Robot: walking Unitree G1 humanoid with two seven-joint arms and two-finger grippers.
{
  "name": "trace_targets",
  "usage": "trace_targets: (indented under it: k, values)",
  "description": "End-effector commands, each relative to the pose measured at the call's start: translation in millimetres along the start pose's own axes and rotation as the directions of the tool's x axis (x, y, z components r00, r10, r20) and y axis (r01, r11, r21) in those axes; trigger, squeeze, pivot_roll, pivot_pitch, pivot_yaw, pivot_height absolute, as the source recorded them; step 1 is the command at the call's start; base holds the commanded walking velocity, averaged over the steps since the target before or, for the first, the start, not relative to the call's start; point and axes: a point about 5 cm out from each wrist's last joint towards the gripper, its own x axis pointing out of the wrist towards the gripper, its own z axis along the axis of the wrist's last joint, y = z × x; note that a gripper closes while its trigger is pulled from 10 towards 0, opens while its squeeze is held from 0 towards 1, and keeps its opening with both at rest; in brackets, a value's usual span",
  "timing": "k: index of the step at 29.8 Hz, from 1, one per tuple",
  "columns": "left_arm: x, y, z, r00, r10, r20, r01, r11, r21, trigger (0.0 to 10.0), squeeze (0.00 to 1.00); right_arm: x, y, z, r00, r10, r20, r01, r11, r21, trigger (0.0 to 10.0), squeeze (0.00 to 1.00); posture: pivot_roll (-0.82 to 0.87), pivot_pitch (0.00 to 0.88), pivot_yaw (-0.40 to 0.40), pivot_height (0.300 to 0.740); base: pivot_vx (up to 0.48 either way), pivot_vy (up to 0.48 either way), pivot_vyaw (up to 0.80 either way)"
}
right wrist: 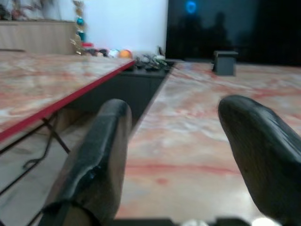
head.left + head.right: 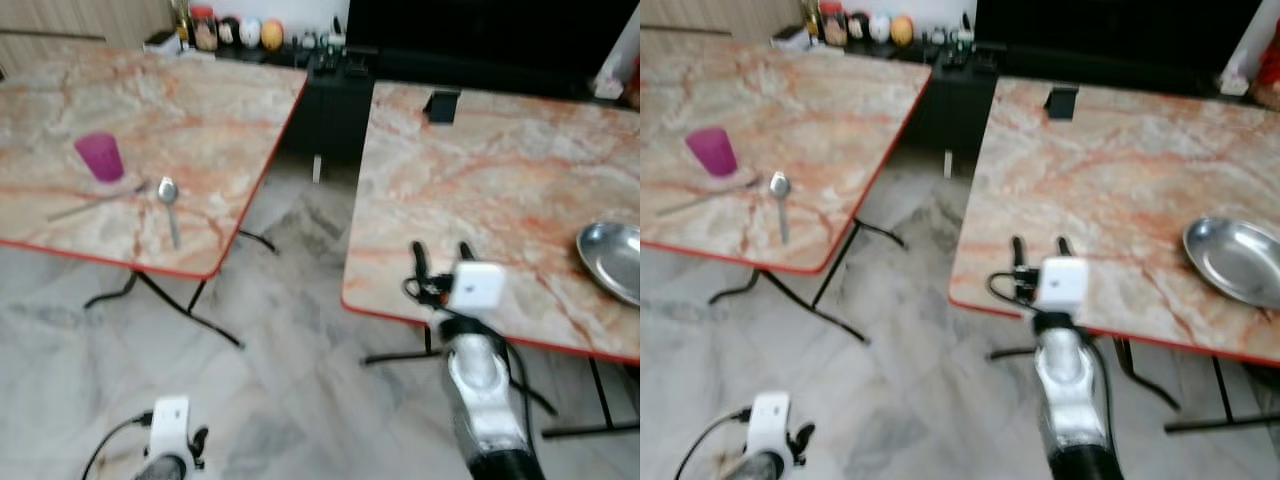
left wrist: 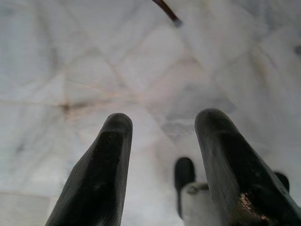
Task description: Setting the table
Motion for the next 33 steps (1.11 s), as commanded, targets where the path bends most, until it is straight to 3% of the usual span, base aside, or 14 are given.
trace_targets:
  k: [1,11,21,33]
  values:
    - [-1.0,-5.8,-5,1.0,-0.014,-0.018,0.014,1.0,-0.012,10.0,0.0,-2.1,-9.7,-3,1.0,-0.023,-0.011,0.022,1.0,-0.017,10.0,0.0,-0.07,0.004,-0.016,0.74,0.0,0.289,0.0]
    - [-0.8,-5.4,-5,1.0,-0.015,-0.017,0.014,1.0,-0.01,10.0,0.0,-4.5,-11.1,-13,0.998,-0.023,-0.052,0.022,0.999,-0.024,10.0,0.0,-0.07,0.011,-0.014,0.74,0.0,0.23,0.0]
    - [-0.7,-5.2,-4,1.0,-0.017,-0.018,0.017,1.0,-0.008,10.0,0.0,-7.9,-10.0,-24,0.995,-0.023,-0.094,0.021,0.999,-0.024,10.0,0.0,-0.07,0.012,-0.011,0.74,0.0,0.0,0.0]
    - [-0.6,-5.8,-4,1.0,-0.019,-0.017,0.019,1.0,-0.01,10.0,0.0,-26.7,-14.4,-65,0.959,-0.024,-0.281,0.011,0.999,-0.048,10.0,0.0,-0.07,0.01,-0.012,0.74,0.0,0.0,0.0]
